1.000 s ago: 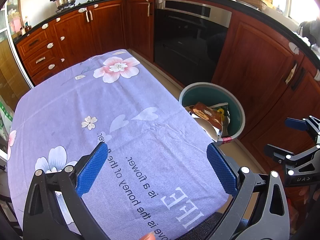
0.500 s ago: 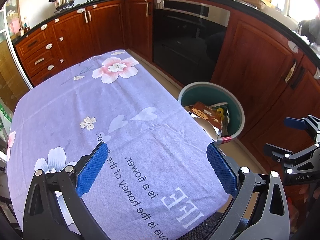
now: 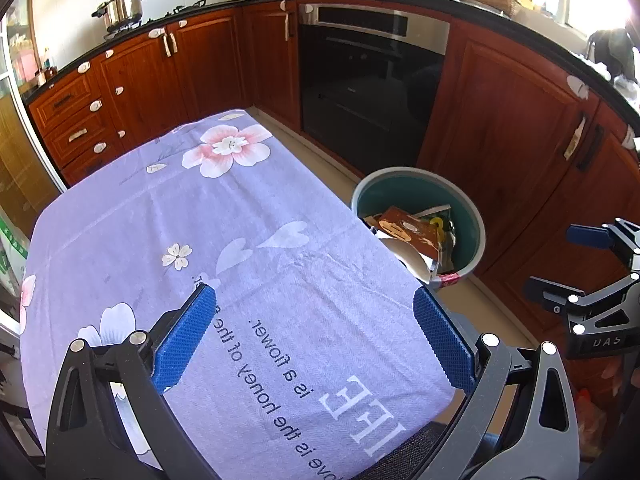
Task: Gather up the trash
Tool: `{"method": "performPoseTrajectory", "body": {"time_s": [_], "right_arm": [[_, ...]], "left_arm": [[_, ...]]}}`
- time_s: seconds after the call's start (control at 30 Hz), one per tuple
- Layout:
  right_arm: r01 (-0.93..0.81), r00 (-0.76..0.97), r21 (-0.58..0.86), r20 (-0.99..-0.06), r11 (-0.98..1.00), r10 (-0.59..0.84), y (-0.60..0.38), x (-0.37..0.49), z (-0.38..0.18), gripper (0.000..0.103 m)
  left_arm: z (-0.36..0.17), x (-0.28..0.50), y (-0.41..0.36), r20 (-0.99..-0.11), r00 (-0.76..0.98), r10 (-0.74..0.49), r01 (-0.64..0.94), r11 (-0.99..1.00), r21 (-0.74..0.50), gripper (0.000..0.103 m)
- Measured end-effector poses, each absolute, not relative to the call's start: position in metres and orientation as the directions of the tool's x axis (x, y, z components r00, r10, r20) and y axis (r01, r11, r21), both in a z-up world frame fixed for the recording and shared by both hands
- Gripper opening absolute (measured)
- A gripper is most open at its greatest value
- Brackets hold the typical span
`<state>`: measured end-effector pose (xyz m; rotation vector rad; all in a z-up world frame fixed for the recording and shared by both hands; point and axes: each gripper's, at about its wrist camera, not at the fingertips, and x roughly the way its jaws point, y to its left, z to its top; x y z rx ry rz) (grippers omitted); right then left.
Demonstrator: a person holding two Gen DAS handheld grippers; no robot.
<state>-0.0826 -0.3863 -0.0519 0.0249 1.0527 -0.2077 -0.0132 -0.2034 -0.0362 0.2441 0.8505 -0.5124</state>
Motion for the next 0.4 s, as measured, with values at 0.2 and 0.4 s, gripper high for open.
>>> {"method": "performPoseTrajectory", "body": {"time_s": [0.2, 0.4], "right_arm": [[0.187, 0.489, -0.080, -0.857, 0.979, -0.163, -0.388, -0.085, -0.045, 0.097], [0.194, 0.504, -0.081, -0.847, 0.978, -0.171, -0.391, -0.086, -0.037, 0.097]], "left_arm": [[-0.032, -0.015, -0.204, -0.760, 0.560, -0.330, 0.523, 0.852, 0.016, 0.099], [-0.029, -0.015, -0.205, -0.756, 0.566, -0.329, 0.522, 0.853, 0.019, 0.099]]}}
